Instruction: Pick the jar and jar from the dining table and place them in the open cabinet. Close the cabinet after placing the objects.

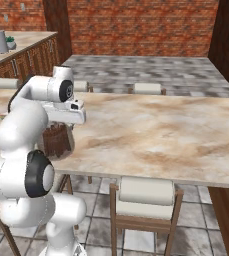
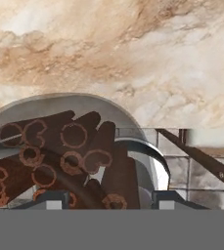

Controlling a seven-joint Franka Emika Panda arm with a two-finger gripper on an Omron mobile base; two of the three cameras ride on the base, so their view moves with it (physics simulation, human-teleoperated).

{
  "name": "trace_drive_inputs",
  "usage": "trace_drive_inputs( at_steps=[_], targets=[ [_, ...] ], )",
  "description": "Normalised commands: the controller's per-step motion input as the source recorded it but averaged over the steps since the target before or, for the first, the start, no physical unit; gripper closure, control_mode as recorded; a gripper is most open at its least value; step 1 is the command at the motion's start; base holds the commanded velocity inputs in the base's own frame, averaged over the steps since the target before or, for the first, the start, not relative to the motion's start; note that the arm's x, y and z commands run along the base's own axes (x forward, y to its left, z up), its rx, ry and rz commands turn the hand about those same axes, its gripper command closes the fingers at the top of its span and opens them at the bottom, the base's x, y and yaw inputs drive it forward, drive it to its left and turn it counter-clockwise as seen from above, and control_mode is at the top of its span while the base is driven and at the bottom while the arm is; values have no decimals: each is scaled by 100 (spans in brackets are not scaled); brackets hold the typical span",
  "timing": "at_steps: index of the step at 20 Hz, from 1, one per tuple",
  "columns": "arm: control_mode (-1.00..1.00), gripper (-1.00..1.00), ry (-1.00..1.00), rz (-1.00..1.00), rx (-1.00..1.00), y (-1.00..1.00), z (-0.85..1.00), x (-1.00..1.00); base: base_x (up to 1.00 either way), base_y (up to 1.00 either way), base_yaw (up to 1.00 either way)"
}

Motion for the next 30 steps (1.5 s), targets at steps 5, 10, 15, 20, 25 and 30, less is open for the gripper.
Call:
trace_drive_inputs(
  at_steps=[5, 10, 15, 20, 25, 30],
  targets=[
    [-100, 100, 0, -18, 0, -27, 23, -57, 0, 0, 0],
    [-100, 100, 0, -18, 0, -18, 32, -27, 0, 0, 0],
    [-100, 100, 0, -16, 0, -11, 27, -17, 0, 0, 0],
    [-100, 100, 0, -11, 0, -2, 4, -25, 0, 0, 0],
    [100, 100, 0, 0, 0, 0, 0, 0, -81, -1, -11],
    [100, 100, 0, 0, 0, 0, 0, 0, -94, 0, -13]
  ],
)
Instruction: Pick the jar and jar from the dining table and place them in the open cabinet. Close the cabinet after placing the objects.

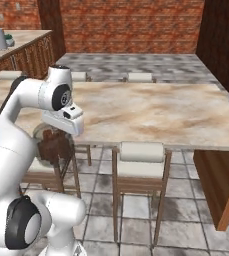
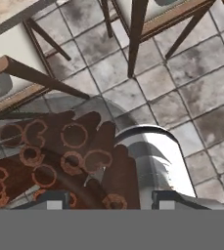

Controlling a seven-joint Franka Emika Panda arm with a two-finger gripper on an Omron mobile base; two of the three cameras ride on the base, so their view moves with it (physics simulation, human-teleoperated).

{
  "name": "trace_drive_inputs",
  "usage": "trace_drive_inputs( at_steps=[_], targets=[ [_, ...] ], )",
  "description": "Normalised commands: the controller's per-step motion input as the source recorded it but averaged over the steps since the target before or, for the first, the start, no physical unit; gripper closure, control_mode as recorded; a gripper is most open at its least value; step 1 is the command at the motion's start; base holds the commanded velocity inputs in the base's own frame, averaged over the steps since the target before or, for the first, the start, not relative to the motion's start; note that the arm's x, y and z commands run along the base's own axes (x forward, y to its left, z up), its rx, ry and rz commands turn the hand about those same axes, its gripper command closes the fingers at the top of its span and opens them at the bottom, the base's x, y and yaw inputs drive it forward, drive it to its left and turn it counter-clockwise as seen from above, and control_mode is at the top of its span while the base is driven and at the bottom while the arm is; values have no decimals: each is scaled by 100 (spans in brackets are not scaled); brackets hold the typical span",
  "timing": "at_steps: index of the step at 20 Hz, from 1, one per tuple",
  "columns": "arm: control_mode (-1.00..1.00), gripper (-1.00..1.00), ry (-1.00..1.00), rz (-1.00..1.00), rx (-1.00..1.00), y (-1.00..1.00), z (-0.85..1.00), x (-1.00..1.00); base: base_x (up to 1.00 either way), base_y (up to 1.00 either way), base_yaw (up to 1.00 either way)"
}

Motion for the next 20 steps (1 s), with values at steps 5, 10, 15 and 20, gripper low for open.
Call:
trace_drive_inputs(
  at_steps=[5, 10, 15, 20],
  targets=[
    [100, 100, 0, 0, 0, 0, 0, 0, -80, 47, -10],
    [100, 100, 0, 0, 0, 0, 0, 0, -27, 100, 37],
    [100, 100, 0, 0, 0, 0, 0, 0, -10, 100, 75],
    [100, 100, 0, 0, 0, 0, 0, 0, -1, 97, 78]
  ],
)
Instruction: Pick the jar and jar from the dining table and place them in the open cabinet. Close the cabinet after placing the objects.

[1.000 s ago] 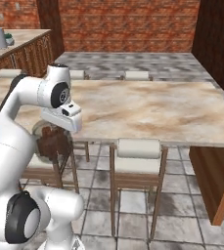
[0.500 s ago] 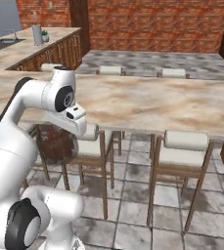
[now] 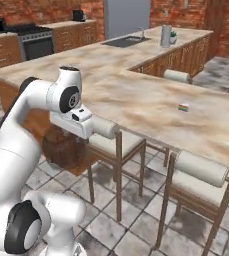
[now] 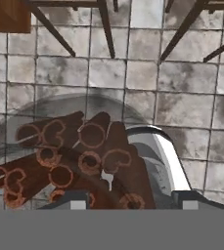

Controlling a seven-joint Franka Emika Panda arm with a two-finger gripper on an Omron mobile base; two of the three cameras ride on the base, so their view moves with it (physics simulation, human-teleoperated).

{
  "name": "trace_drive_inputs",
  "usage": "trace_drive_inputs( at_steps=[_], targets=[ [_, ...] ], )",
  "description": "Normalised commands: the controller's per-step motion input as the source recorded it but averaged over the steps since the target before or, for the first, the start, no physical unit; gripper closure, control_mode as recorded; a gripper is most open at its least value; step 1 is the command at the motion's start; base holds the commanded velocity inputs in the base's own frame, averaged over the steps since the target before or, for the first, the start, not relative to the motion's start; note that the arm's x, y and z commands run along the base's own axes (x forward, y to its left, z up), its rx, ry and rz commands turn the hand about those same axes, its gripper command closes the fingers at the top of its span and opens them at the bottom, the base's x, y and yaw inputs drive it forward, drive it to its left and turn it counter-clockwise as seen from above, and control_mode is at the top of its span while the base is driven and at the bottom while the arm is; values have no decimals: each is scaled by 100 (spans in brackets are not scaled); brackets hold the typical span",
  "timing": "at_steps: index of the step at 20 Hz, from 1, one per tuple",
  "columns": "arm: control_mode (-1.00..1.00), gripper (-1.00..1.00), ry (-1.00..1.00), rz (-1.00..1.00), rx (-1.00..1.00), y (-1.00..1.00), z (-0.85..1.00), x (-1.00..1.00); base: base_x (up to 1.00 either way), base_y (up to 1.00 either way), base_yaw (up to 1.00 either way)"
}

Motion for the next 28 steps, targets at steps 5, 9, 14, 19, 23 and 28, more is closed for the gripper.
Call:
trace_drive_inputs(
  at_steps=[5, 9, 14, 19, 23, 28],
  targets=[
    [100, 100, 0, 0, 0, 0, 0, 0, 0, 76, 82],
    [100, 100, 0, 0, 0, 0, 0, 0, 0, 23, 95],
    [100, 100, 0, 0, 0, 0, 0, 0, 12, 0, 97],
    [100, 100, 0, 0, 0, 0, 0, 0, 91, 0, 45],
    [100, 100, 0, 0, 0, 0, 0, 0, 100, 0, -1],
    [100, 100, 0, 0, 0, 0, 0, 0, 100, 0, -9]
  ],
)
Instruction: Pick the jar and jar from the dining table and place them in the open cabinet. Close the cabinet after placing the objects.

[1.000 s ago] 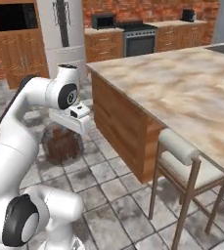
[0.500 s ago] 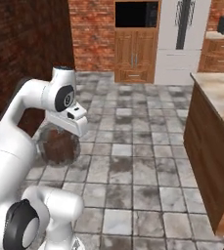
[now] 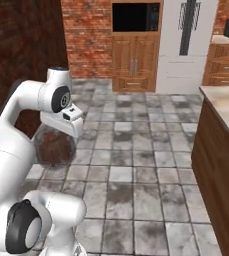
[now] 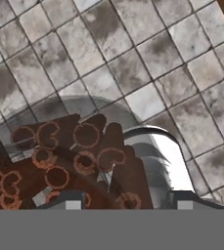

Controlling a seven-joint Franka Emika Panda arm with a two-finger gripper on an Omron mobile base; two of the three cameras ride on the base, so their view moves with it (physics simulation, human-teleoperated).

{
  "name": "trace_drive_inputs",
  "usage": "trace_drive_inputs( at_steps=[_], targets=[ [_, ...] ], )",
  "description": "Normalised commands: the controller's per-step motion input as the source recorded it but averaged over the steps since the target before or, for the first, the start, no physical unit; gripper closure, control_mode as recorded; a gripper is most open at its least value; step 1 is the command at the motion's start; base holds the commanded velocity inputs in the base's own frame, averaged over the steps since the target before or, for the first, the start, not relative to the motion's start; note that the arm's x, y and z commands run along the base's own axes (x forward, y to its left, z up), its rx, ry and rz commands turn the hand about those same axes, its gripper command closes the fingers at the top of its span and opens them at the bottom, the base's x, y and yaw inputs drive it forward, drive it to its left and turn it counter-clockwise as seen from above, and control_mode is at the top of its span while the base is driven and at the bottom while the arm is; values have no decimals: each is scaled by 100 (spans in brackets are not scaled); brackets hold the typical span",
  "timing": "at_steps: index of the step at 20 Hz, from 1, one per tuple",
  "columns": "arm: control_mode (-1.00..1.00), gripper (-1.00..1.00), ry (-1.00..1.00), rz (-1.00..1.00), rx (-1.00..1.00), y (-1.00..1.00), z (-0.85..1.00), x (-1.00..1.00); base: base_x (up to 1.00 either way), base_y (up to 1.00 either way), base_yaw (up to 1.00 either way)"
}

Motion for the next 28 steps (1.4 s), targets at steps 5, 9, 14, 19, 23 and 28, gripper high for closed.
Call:
trace_drive_inputs(
  at_steps=[5, 9, 14, 19, 23, 28],
  targets=[
    [100, 100, 0, 0, 0, 0, 0, 0, 100, 8, -20],
    [100, 100, 0, 0, 0, 0, 0, 0, 100, 32, -32],
    [100, 100, 0, 0, 0, 0, 0, 0, 100, 51, -38],
    [100, 100, 0, 0, 0, 0, 0, 0, 100, 46, -44],
    [100, 100, 0, 0, 0, 0, 0, 0, 87, 64, -65],
    [100, 100, 0, 0, 0, 0, 0, 0, 45, 47, -83]
  ],
)
